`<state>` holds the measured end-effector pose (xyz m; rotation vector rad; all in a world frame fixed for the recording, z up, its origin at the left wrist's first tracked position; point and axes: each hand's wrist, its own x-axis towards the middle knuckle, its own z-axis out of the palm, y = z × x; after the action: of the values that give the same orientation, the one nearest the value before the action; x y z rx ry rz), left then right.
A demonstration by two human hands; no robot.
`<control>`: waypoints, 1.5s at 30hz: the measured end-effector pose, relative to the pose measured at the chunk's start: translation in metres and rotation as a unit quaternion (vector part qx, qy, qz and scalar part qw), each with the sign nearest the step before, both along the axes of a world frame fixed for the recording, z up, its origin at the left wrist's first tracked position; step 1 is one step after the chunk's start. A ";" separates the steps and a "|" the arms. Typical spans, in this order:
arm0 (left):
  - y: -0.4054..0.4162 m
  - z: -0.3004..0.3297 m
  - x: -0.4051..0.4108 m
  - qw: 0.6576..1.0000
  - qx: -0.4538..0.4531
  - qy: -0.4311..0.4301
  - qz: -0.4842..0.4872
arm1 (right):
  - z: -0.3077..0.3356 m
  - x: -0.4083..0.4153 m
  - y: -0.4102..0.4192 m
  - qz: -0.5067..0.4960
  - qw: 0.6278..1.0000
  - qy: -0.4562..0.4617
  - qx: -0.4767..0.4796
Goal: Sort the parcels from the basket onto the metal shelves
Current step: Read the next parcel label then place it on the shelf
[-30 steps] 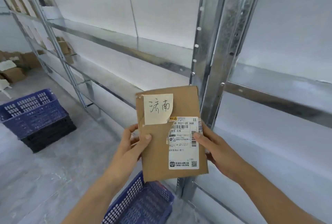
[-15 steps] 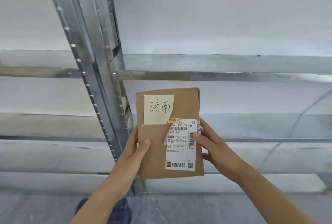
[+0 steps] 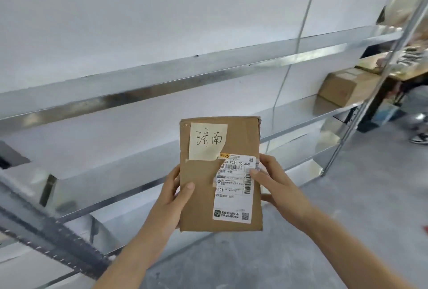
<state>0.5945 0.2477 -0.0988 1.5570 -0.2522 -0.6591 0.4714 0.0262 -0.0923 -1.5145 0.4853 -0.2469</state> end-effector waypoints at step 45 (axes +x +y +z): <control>-0.733 0.014 -0.116 0.963 0.016 -0.058 -0.262 | 0.024 -0.219 -0.656 -0.278 0.960 -0.031 -0.016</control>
<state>0.4786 -0.4856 -0.0843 1.5700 -0.7622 -0.9837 0.2528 -0.6296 -0.0681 -1.3685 0.8564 -0.7408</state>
